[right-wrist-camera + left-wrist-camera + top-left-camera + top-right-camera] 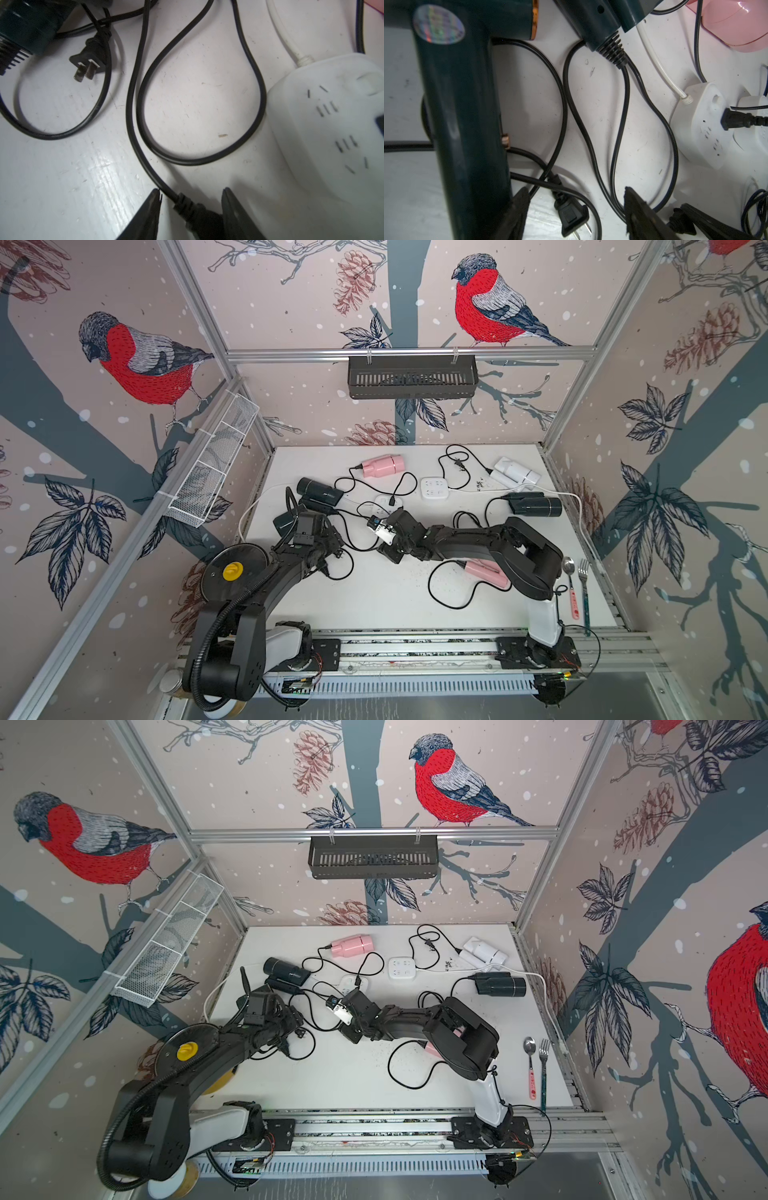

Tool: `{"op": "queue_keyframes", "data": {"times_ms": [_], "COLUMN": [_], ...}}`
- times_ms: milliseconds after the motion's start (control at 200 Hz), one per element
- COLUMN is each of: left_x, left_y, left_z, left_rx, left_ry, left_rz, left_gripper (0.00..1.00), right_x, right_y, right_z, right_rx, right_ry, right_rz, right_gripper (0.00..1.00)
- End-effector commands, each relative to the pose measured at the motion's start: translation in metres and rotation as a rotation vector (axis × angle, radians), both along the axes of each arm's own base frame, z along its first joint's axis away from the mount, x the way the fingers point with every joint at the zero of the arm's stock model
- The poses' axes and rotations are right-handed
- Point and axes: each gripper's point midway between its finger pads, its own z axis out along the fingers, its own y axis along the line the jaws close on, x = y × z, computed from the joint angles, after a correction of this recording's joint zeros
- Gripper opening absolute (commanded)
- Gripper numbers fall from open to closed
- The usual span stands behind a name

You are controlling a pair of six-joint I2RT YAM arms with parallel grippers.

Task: Charge the blow dryers
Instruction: Pick up the plug from the center of the board.

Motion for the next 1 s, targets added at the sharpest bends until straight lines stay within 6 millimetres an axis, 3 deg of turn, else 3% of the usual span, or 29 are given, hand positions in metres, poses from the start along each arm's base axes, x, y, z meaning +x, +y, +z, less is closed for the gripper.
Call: {"op": "queue_keyframes", "data": {"times_ms": [0,140,270,400,650,710,826,991], "left_x": [-0.008,-0.005,0.006,0.005,-0.01,-0.015,-0.019,-0.02], "left_y": [0.011,0.014,-0.007,-0.028,-0.06,-0.064,-0.07,-0.082], "left_z": [0.001,0.018,0.05,0.069,0.063,0.061,0.059,0.057], "left_rx": [0.033,0.016,-0.072,-0.158,-0.308,-0.332,-0.362,-0.384], "left_ry": [0.009,-0.055,-0.197,-0.269,-0.284,-0.293,-0.309,-0.322], "left_rz": [0.046,0.055,-0.041,-0.137,-0.28,-0.299,-0.322,-0.356], "left_gripper": [0.73,0.72,0.7,0.68,0.65,0.65,0.65,0.64], "right_x": [-0.001,-0.01,-0.019,-0.021,-0.019,-0.021,-0.019,-0.013], "right_y": [-0.018,-0.031,-0.037,-0.038,-0.03,-0.028,-0.029,-0.039], "right_z": [-0.011,-0.009,0.002,0.008,0.014,0.015,0.022,0.029], "right_rx": [-0.079,-0.071,-0.017,0.026,0.082,0.086,0.099,0.118], "right_ry": [-0.006,0.007,0.018,0.027,0.056,0.063,0.054,0.041], "right_rz": [-0.04,-0.075,-0.093,-0.111,-0.112,-0.096,-0.095,-0.116], "right_gripper": [0.47,0.43,0.38,0.27,0.17,0.18,0.34,0.37]}}
